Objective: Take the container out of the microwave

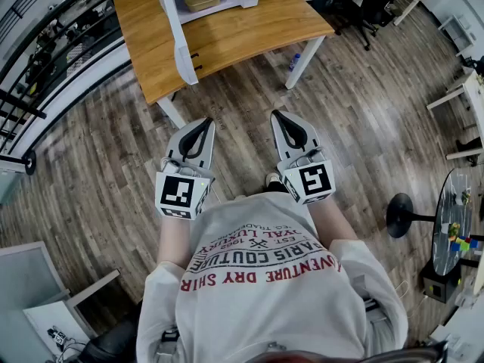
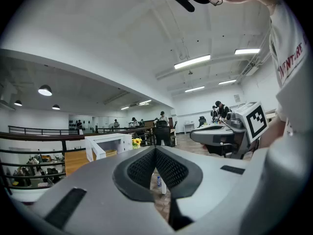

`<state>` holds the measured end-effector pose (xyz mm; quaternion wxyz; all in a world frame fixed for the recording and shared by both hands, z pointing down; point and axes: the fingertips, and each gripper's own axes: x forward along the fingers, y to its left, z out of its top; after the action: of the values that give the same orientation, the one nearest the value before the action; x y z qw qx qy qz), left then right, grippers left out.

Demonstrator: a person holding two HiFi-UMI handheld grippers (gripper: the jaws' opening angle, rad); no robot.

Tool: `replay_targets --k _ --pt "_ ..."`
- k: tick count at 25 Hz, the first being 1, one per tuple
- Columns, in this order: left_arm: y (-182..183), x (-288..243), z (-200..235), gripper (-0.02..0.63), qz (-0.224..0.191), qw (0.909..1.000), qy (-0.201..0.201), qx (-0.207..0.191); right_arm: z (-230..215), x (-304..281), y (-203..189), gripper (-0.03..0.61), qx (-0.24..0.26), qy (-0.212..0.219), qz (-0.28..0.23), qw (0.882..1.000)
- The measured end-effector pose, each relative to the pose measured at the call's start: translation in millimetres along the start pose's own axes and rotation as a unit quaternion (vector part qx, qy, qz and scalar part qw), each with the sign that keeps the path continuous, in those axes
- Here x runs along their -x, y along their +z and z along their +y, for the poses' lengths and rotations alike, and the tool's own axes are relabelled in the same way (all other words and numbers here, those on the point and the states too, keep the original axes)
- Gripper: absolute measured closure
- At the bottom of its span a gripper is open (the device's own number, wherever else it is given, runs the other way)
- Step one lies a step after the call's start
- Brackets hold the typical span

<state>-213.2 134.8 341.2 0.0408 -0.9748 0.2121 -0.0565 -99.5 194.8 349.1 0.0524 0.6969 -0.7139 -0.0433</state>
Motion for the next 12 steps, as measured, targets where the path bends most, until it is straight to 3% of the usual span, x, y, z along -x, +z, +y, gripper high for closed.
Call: replay_targets --k 12 --pt "-2 -5 20 0.6 -0.005 0.9998 0.0 0.018 0 -19 2 0.551 -0.009 -0.006 0.009 1.0"
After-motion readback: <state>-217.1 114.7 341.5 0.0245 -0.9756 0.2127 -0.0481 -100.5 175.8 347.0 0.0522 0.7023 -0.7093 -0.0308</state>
